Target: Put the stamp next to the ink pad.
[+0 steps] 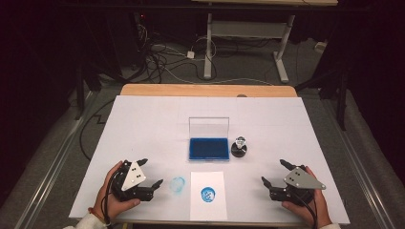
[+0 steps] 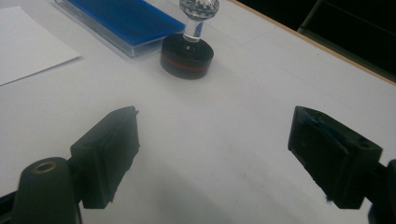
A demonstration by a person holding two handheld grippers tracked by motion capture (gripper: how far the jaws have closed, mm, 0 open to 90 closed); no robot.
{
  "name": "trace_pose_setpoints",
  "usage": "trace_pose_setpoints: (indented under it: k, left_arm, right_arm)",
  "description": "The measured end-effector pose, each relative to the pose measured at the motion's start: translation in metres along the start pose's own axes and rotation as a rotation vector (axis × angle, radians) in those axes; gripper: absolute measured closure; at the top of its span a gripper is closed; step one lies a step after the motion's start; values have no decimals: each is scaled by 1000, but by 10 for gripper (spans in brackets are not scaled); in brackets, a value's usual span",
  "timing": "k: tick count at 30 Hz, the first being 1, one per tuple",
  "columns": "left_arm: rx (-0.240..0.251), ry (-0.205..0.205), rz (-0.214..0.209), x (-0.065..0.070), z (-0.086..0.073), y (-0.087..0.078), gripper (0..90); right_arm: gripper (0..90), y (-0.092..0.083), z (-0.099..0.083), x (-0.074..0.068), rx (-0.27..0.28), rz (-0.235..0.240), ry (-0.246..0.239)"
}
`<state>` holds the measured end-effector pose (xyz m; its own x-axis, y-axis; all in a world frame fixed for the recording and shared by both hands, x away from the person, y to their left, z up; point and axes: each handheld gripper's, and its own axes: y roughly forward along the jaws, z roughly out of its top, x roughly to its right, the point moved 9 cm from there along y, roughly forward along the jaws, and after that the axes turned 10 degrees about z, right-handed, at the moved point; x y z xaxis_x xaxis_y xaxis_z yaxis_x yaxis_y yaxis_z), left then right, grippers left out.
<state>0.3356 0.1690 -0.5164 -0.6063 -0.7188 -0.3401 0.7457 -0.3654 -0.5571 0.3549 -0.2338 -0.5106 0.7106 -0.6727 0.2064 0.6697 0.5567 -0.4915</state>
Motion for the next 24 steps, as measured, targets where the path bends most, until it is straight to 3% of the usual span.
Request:
trace_pose_setpoints:
  k: [11, 24]
  left_arm:
    - [-8, -7, -2, 0, -1, 2, 159]
    - [-15, -4, -3, 0, -2, 3, 159]
  right_arm:
    - [166, -2, 6, -2, 8, -11, -35]
    - [166, -4, 10, -3, 26, -13, -33]
